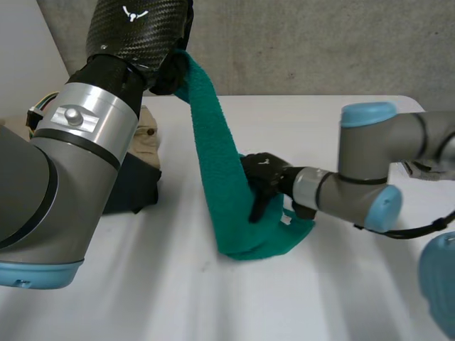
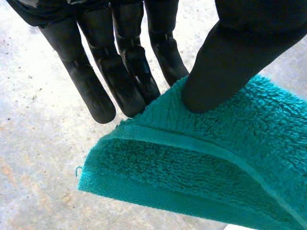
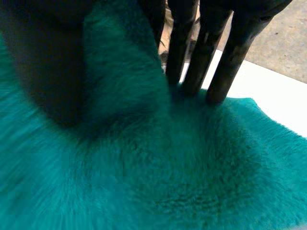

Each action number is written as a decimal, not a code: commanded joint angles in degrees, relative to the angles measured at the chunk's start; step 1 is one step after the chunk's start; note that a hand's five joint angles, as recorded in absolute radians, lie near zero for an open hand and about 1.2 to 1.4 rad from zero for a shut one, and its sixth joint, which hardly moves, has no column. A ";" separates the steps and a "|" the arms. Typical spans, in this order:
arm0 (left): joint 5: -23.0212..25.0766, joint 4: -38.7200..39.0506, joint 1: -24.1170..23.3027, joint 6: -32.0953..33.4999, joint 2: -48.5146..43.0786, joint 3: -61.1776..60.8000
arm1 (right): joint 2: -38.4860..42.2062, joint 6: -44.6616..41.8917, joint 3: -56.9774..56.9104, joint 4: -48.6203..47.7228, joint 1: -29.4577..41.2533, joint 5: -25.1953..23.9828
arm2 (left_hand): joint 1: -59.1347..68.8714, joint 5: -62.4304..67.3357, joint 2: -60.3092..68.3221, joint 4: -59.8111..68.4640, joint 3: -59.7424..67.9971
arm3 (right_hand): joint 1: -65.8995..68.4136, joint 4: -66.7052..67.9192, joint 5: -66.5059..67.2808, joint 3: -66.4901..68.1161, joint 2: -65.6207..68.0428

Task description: Fold the laundry.

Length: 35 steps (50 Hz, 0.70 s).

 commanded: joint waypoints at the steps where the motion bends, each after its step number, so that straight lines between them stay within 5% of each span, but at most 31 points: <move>1: 0.02 -0.16 0.52 1.59 -0.32 0.34 | -3.19 0.19 -3.98 -2.06 -0.21 9.77 | 15.76 13.81 11.52 11.33 11.69 | 52.90 51.64 51.34 51.92 51.73; 4: 0.11 0.10 1.40 4.22 -0.49 0.43 | -11.25 -0.17 -1.36 -6.62 -4.50 13.03 | 15.76 13.81 11.52 11.33 11.69 | 52.90 51.64 51.34 51.92 51.73; 10: -0.07 0.54 5.70 7.92 -1.02 0.25 | -29.28 -1.74 11.82 -14.90 -12.86 11.81 | 15.76 13.81 11.52 11.33 11.69 | 52.90 51.64 51.34 51.92 51.73; 17: -0.42 -0.42 6.85 8.80 -4.62 -0.45 | -43.70 -10.95 24.74 -5.01 -17.18 8.03 | 15.76 13.81 11.52 11.33 11.69 | 52.90 51.64 51.34 51.92 51.73; 25: -0.07 -8.68 6.24 8.80 -13.74 -1.33 | -46.10 -29.40 30.99 14.34 -17.09 8.20 | 15.76 13.81 11.52 11.33 11.69 | 52.90 51.64 51.34 51.92 51.73; 35: -0.15 -6.50 6.06 8.98 -25.62 8.15 | -32.48 -32.07 26.18 7.17 -15.60 14.44 | 15.76 13.81 11.52 11.33 11.69 | 52.90 51.64 51.34 51.92 51.73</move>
